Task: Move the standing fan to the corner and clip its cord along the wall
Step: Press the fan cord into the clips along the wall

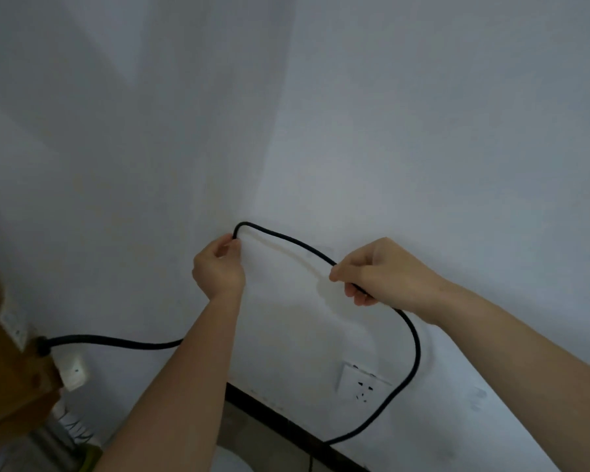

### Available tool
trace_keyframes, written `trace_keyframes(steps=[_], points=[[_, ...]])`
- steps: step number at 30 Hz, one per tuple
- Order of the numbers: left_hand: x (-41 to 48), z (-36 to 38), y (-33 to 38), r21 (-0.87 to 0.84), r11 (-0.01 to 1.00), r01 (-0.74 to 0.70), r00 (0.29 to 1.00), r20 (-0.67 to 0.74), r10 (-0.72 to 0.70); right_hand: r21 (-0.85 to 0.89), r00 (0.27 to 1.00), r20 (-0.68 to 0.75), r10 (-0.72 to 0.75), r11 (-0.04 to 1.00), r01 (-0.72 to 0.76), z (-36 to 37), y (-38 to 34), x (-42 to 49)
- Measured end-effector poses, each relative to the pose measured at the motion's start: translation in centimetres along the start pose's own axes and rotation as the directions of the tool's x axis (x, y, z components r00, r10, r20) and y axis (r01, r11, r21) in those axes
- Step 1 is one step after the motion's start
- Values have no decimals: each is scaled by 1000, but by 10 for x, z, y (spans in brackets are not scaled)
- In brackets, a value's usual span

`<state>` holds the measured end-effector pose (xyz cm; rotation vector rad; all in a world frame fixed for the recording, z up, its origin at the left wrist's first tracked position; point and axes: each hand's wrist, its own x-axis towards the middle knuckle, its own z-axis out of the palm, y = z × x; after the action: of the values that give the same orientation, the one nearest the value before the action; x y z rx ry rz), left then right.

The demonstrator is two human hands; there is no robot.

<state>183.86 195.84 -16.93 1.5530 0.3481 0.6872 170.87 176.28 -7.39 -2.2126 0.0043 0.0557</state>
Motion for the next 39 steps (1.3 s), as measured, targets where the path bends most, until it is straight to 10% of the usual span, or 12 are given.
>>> trace_keyframes(steps=[11, 19, 39], points=[[-41, 1, 27, -14, 995, -102, 994, 37, 103, -144, 926, -279, -254, 964, 221, -2, 14, -6], [-86, 11, 56, -341, 792, 507, 809, 504, -301, -373, 887, -347, -304, 913, 167, -1, 21, 0], [-87, 13, 71, -262, 709, 654, 652, 670, -354, -534, 887, -298, -352, 832, 151, -2, 18, -1]])
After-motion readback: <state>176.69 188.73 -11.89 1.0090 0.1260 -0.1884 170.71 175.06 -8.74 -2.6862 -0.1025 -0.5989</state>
